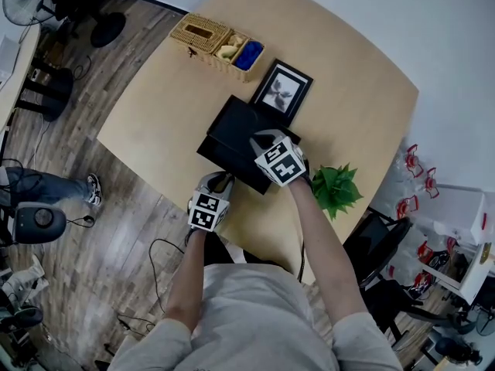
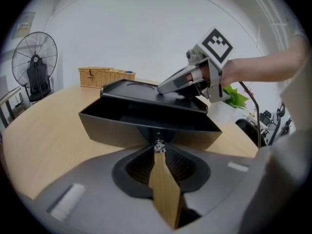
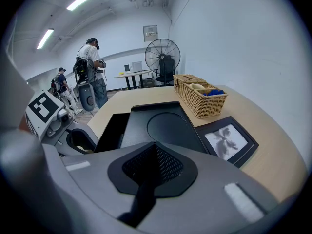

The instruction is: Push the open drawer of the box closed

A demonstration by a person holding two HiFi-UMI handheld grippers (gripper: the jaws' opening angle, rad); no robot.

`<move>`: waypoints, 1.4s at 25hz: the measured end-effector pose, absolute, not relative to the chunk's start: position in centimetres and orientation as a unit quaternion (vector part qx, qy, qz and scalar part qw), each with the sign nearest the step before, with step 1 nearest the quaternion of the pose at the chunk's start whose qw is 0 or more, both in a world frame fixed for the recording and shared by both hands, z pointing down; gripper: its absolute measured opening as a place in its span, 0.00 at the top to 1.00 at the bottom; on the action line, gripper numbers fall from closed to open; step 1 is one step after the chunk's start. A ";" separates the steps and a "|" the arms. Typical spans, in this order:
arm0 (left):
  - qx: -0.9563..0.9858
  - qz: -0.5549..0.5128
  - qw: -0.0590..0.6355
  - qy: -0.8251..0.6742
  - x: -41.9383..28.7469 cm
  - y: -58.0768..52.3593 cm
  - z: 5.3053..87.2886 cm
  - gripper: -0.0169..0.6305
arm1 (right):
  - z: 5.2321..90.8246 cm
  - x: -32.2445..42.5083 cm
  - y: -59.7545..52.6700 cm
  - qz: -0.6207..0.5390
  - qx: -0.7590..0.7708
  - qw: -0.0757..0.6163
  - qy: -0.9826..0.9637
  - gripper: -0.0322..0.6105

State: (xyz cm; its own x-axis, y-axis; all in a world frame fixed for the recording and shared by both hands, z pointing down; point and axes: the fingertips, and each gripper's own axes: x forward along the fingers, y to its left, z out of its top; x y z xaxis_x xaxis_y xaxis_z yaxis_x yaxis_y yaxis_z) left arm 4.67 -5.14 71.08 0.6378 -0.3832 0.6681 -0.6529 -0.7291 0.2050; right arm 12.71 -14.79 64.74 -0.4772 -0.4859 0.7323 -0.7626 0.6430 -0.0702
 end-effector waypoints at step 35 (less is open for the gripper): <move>0.886 0.292 0.219 -0.287 8.1 -8.7 70.8 0.79 | 65.0 12.6 -14.6 0.204 0.374 0.347 -0.835 0.95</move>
State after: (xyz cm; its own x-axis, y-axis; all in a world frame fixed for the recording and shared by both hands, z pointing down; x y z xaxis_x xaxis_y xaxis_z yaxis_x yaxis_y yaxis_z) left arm 8.11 -8.70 70.82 0.6649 -0.3803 0.6429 -0.6359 -0.7397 0.2202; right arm 12.63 -14.59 65.04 -0.4797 -0.4833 0.7323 -0.7668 0.6365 -0.0822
